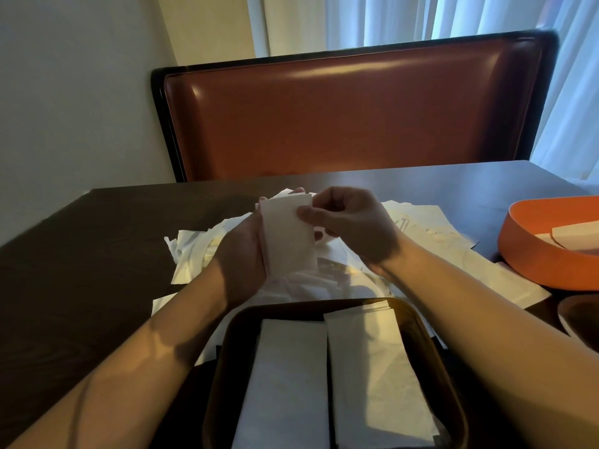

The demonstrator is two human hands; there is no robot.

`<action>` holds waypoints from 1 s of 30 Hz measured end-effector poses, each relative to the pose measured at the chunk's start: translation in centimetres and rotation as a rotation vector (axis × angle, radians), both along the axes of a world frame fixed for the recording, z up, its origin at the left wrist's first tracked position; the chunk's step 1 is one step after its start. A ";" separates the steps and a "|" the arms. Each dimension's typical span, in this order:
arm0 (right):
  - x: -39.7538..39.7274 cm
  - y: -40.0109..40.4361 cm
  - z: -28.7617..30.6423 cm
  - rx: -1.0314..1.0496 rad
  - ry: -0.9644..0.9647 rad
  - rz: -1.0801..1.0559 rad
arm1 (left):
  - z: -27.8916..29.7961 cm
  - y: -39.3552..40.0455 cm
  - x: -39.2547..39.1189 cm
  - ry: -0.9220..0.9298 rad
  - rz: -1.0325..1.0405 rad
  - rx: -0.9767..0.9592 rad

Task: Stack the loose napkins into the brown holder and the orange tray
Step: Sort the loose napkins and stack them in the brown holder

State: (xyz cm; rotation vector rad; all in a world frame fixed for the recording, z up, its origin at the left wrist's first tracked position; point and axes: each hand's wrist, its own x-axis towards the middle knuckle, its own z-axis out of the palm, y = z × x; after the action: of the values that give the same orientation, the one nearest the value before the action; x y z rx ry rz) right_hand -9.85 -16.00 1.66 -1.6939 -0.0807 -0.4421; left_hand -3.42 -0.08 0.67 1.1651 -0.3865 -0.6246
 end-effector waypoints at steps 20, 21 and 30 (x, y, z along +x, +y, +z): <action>0.3 0.8 -0.1 0.130 0.016 -0.029 | -0.6 -0.3 -1.0 -0.234 -0.060 0.051; 0.3 0.7 0.0 0.119 -0.001 -0.040 | -0.8 -0.3 -0.8 -0.254 -0.039 0.071; 0.1 -4.0 -3.1 -0.588 0.026 -0.253 | -1.0 0.6 1.7 -0.026 0.143 -0.132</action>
State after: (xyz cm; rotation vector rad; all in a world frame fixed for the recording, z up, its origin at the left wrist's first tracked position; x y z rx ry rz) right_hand -9.77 -20.01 -1.44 -2.3015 0.0276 -0.6259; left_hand -1.76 0.52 -0.36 1.0650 -0.3579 -0.4526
